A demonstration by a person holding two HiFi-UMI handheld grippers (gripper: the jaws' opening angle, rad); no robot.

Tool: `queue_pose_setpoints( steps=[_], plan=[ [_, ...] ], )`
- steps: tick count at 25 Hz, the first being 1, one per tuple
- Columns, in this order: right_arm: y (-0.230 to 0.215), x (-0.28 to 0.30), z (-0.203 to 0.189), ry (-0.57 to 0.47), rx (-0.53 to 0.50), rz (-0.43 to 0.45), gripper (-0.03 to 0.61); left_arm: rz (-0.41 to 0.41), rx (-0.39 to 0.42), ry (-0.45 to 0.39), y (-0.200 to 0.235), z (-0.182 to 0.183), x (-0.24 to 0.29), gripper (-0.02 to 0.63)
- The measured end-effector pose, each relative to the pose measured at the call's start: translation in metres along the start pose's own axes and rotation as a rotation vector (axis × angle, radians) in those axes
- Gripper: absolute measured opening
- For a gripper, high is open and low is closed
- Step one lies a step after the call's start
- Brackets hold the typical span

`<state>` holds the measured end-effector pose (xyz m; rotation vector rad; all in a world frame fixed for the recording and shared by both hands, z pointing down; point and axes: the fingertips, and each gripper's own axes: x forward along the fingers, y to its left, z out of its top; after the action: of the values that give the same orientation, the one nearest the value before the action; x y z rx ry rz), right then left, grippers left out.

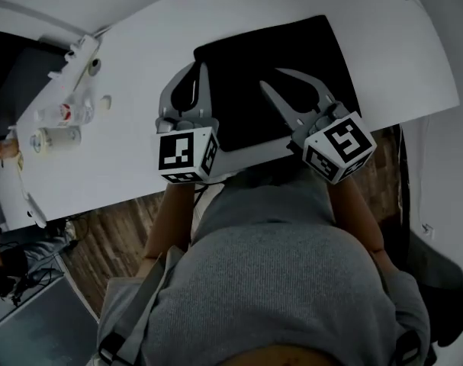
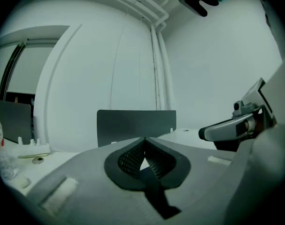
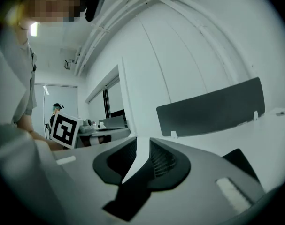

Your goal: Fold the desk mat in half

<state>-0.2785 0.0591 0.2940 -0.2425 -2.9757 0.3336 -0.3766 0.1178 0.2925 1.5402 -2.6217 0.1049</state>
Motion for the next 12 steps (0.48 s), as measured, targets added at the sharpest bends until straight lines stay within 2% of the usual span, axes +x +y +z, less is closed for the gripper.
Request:
queue_pose_setpoints(
  steps=[5, 12],
  plan=[
    [0.000, -0.017, 0.028, -0.044, -0.064, 0.025, 0.068, -0.012, -0.051, -0.021, -0.039, 0.021, -0.008, 0.002],
    [-0.004, -0.039, 0.053, -0.097, -0.106, 0.035, 0.009, 0.000, -0.041, -0.055, -0.083, 0.045, -0.017, 0.002]
  ],
)
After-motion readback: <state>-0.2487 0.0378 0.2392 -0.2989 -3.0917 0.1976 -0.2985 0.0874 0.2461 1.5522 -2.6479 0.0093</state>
